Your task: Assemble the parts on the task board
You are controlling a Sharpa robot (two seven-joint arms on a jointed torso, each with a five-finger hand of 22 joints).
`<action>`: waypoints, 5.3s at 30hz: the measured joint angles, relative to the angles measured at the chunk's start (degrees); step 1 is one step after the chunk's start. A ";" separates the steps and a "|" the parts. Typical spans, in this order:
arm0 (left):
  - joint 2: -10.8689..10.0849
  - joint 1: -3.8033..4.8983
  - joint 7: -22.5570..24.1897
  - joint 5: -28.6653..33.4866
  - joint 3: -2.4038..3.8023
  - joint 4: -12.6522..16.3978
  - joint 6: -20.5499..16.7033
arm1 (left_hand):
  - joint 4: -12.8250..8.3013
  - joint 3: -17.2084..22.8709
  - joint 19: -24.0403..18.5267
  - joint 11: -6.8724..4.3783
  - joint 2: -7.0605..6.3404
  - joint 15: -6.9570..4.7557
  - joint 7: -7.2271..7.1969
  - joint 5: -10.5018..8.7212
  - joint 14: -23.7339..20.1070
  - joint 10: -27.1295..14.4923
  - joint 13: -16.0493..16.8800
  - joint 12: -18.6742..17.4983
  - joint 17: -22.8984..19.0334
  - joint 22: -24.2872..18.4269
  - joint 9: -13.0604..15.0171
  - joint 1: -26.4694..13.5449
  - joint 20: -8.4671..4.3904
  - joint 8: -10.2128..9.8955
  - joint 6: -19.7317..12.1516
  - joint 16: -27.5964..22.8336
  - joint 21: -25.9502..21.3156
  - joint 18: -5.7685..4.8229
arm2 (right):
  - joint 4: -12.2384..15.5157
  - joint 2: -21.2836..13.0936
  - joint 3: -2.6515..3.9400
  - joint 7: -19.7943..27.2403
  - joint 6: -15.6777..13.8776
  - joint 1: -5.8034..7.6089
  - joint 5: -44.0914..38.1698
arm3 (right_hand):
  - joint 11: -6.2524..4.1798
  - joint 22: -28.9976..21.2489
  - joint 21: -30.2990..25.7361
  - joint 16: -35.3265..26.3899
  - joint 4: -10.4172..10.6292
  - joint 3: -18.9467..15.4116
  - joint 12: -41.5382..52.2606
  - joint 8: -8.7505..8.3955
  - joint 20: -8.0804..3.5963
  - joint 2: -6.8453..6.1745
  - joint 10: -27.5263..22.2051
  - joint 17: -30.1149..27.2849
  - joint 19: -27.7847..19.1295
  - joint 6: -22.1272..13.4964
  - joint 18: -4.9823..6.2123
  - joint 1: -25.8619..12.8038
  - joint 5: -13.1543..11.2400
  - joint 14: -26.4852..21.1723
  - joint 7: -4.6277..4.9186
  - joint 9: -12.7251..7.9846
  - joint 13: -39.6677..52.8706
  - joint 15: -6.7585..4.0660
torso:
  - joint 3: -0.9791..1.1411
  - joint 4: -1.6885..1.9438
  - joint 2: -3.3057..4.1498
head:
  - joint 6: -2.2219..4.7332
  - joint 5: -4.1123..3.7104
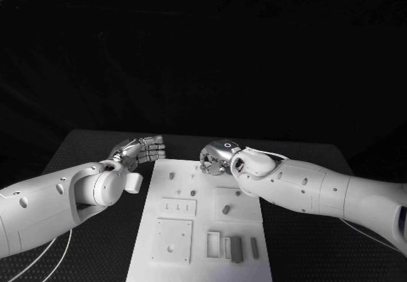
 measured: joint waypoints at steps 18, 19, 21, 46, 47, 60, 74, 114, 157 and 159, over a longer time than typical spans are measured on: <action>0.47 0.00 0.00 0.01 0.01 -0.50 0.06 | -0.06 0.06 0.00 -0.20 0.23 0.00 0.00 0.00 0.00 0.20 0.01 -0.21 -0.06 0.00 -0.05 -0.23 0.00 0.00 0.00 -0.22 0.00 -0.06 | -4.35 4.64 0.01 -1.07 -0.99 0.13 -0.57 | 0.01 0.00 0.22 0.00 0.00 -0.01 0.00 -0.20 0.01 -0.01 0.00 -0.21 -0.01 0.01 0.00 0.00 0.00 0.10 0.01 -0.10 -0.06 0.14 | 0.02 0.21 0.05 | -0.17 0.64; 0.46 0.00 0.00 0.01 0.01 -0.48 0.06 | -0.30 0.01 0.00 -0.20 0.23 0.00 0.00 0.00 0.00 0.20 0.01 -0.21 -0.06 0.00 -0.05 -0.23 0.00 0.00 0.00 -0.22 -0.02 -0.06 | -4.55 4.77 0.01 -1.07 -0.99 0.13 -0.56 | 0.00 0.00 0.22 -0.01 0.00 -0.01 0.00 -0.21 0.01 -0.01 0.00 -0.21 -0.01 0.01 -0.01 0.00 0.00 0.10 0.01 -0.10 -0.06 0.14 | 0.03 0.21 0.06 | -0.15 0.67; 0.46 0.00 0.00 0.01 0.01 -0.46 0.06 | -0.32 -0.01 0.00 -0.20 0.23 0.00 0.00 0.00 0.00 0.20 0.01 -0.21 -0.12 -0.05 -0.05 -0.23 0.00 0.00 0.00 -0.22 -0.22 -0.06 | -5.11 5.18 0.00 -1.07 -0.99 0.12 -0.53 | 0.00 0.00 0.22 -0.01 0.00 -0.01 0.00 -0.21 0.01 -0.01 0.00 -0.21 -0.01 0.01 0.00 0.00 0.00 0.16 0.01 -0.11 -0.05 0.21 | 0.02 0.20 0.08 | -0.10 0.74; 0.31 0.01 -0.08 0.05 0.01 -0.19 0.07 | -0.32 -0.01 0.20 -0.20 0.23 0.00 0.00 0.00 0.00 0.20 -0.05 -0.49 -0.20 -0.04 -0.21 -0.23 0.20 -0.23 0.00 -0.22 -0.23 -0.06 | -6.95 6.89 -0.26 -1.15 -0.90 -0.31 -2.35 | 0.21 0.00 0.22 -0.02 0.16 0.15 0.00 -0.69 0.01 -0.09 0.20 -0.34 -0.01 0.13 0.00 -0.08 0.00 0.31 0.13 -0.07 -0.05 0.33 | 0.01 0.01 0.27 | 0.36 1.09; 0.34 0.01 -0.08 0.05 0.01 -0.19 0.07 | -0.41 -0.10 0.20 -0.20 0.23 0.00 0.00 0.00 0.00 0.20 -0.05 -0.48 -0.20 -0.04 -0.20 -0.23 0.20 -0.23 0.00 -0.22 -0.23 -0.06 | -7.06 6.97 -0.26 -1.18 -0.91 -0.32 -2.52 | 0.22 0.00 0.22 0.01 0.16 0.15 0.00 -0.69 0.01 -0.09 0.20 -0.34 -0.01 0.14 -0.01 -0.08 0.00 0.33 0.14 -0.07 -0.05 0.33 | 0.01 0.00 0.27 | 0.31 1.13; 0.49 0.01 -0.10 0.07 0.02 -0.25 0.07 | -0.48 -0.17 0.20 -0.20 0.23 0.00 0.00 0.00 0.00 0.20 -0.04 -0.48 -0.25 -0.04 -0.20 -0.23 0.20 -0.23 0.00 -0.43 -0.23 -0.06 | -7.91 7.48 -0.26 -1.61 -0.92 -0.27 -3.50 | 0.21 0.04 0.22 0.18 -0.01 0.31 0.00 -0.87 -0.20 -0.24 0.20 -0.43 0.21 0.21 0.00 -0.23 0.00 0.50 0.20 0.01 -0.10 0.35 | -0.03 -0.02 0.31 | -0.08 1.31; 0.58 0.01 -0.15 0.08 0.02 -0.25 0.07 | -0.48 -0.16 0.20 -0.20 0.23 0.00 0.00 0.00 0.00 0.20 -0.04 -0.48 -0.28 -0.08 -0.27 -0.23 0.20 -0.45 0.00 -0.43 -0.23 -0.07 | -7.98 7.58 -0.36 -2.11 -0.84 -0.30 -3.33 | 0.01 0.04 0.22 0.18 -0.01 0.30 0.00 -1.17 -0.20 -0.24 0.41 -0.53 0.20 0.22 -0.01 -0.23 0.00 0.58 0.21 0.00 -0.09 0.45 | -0.03 -0.02 0.23 | -0.40 1.63; 0.92 0.02 -0.31 0.09 0.03 -0.53 0.09 | -0.60 -0.04 0.20 -0.20 0.23 0.00 0.00 0.00 0.00 0.19 -0.03 -0.48 -0.33 -0.07 -0.31 -0.23 0.20 -0.45 0.00 -0.43 -0.45 -0.06 | -8.19 8.29 -0.66 -3.22 -0.94 -0.86 -2.72 | 1.16 0.01 0.22 0.18 0.01 0.79 -0.31 -3.53 -0.40 -2.12 0.50 -1.25 0.41 -1.80 -0.01 -0.13 0.01 0.52 1.72 -0.59 -0.55 0.91 | -0.04 -0.14 0.27 | -1.07 1.90; -0.86 0.03 0.73 -0.20 0.03 0.59 3.61 | -0.75 -0.20 0.20 -0.17 0.23 0.00 0.05 0.00 0.00 0.64 -0.03 -0.70 -0.45 -0.13 -0.35 -0.23 0.20 -0.45 0.37 -0.66 -0.45 -0.08 | 5.41 -8.34 1.43 -2.17 -2.12 0.39 0.97 | 3.19 0.00 0.22 0.42 0.56 1.33 -0.51 -7.01 -0.03 -5.29 -0.73 -2.14 0.03 -5.97 -0.06 -1.20 0.02 -0.26 2.87 -2.40 -0.88 2.91 | 0.01 -0.94 0.53 | 0.66 1.24; -1.03 0.03 0.93 -0.27 0.03 0.60 4.13 | -0.75 -0.20 0.20 -0.17 0.23 0.00 0.05 0.00 0.00 0.64 -0.03 -0.70 -0.45 -0.13 -0.34 -0.23 0.20 -0.45 0.37 -0.66 -0.45 -0.08 | 5.93 -9.73 1.43 -1.59 -1.85 0.44 1.47 | 3.31 0.00 0.22 0.42 0.56 1.33 -0.51 -7.01 0.02 -5.51 -0.85 -2.19 -0.02 -6.01 -0.06 -1.42 0.02 -0.26 2.91 -2.40 -0.88 2.91 | 0.02 -0.98 0.54 | 0.68 1.25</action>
